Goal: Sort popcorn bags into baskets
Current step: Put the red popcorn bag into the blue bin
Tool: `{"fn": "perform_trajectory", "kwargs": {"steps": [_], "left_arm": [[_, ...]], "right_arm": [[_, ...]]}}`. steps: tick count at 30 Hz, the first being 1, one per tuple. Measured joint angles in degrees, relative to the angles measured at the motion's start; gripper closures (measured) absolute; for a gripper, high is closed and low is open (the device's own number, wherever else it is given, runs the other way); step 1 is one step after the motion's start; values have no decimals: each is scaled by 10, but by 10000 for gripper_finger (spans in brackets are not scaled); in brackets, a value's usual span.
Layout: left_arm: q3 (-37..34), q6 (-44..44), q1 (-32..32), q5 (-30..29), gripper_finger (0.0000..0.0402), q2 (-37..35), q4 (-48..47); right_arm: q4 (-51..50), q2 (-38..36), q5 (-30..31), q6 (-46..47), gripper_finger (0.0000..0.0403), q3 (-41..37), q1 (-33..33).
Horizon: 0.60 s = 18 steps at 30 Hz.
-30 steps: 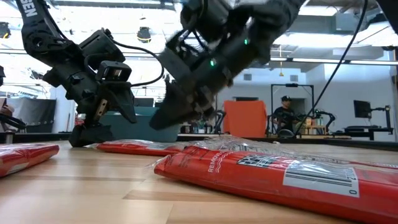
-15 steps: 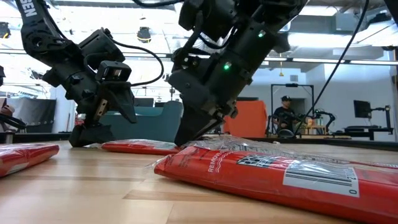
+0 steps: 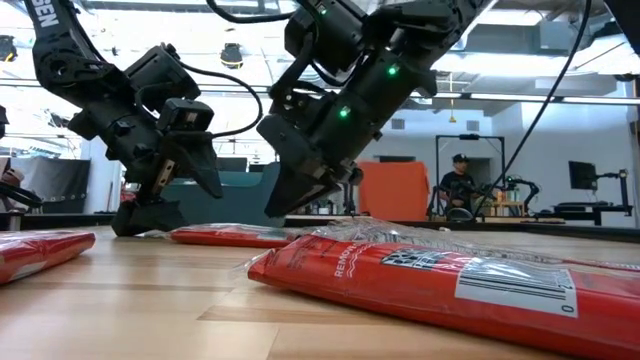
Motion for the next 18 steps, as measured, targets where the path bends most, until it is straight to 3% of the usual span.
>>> {"fn": "perform_trajectory", "kwargs": {"steps": [5,9,16,18], "left_arm": [[0,0,0,-1,91,0,1],[0,0,-4,-9,91,0,2],[1,0,-11,-16,91,0,7],[1,-1,-13,-20,91,0,9]], "right_arm": [[-99,-40,45,34,296,24,13],[-218,-47,46,84,296,28,25],[-281,-29,51,126,296,28,48],[-240,-12,46,124,296,31,48]]}}
